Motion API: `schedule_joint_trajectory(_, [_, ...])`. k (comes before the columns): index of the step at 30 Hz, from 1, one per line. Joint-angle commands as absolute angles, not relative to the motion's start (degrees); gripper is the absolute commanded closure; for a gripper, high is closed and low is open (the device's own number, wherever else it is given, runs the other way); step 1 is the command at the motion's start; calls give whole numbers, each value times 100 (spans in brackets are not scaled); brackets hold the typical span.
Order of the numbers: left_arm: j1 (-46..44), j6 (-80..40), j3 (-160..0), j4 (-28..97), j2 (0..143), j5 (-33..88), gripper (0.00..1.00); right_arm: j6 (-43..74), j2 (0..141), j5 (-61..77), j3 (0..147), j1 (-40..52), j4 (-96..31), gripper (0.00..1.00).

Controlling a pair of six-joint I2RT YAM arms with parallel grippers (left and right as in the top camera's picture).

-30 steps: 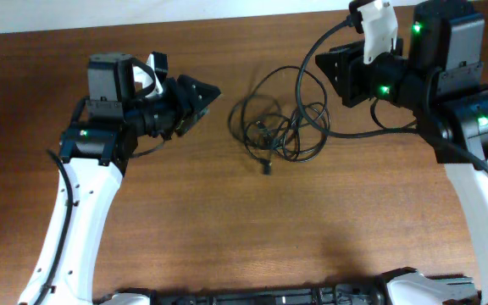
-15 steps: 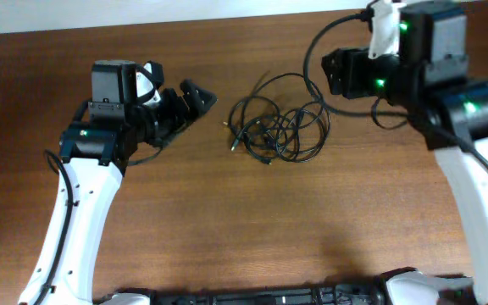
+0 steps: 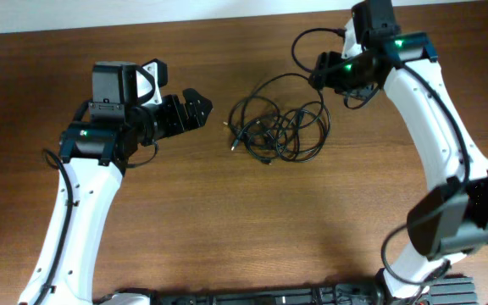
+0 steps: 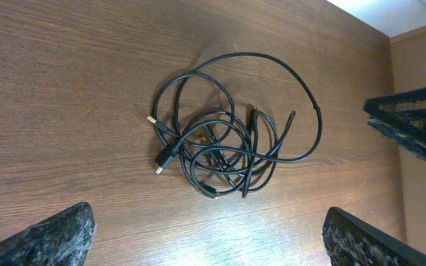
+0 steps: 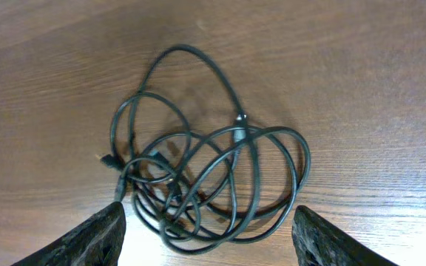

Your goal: Untangle cables

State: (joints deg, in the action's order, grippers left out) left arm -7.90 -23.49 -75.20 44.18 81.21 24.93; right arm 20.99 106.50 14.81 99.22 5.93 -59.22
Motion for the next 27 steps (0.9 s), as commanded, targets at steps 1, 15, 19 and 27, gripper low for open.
schedule_joint_trajectory(1, [-760,-2217,-7542,4431,8066,2414,1,2001,11010,1907,9961,484,-5922,29])
schedule_joint_trajectory(15, [-760,-2217,-7542,4602,8066,2414,1,1350,11725,2539,9955,484,-5833,47])
schedule_joint_trajectory(19, [-760,-2217,-7542,4615,8066,2412,1,1107,11817,3214,9955,486,-5763,49])
schedule_joint_trajectory(27, [-760,-2217,-7542,4619,8066,2414,1,838,11867,4364,9955,519,-5664,96])
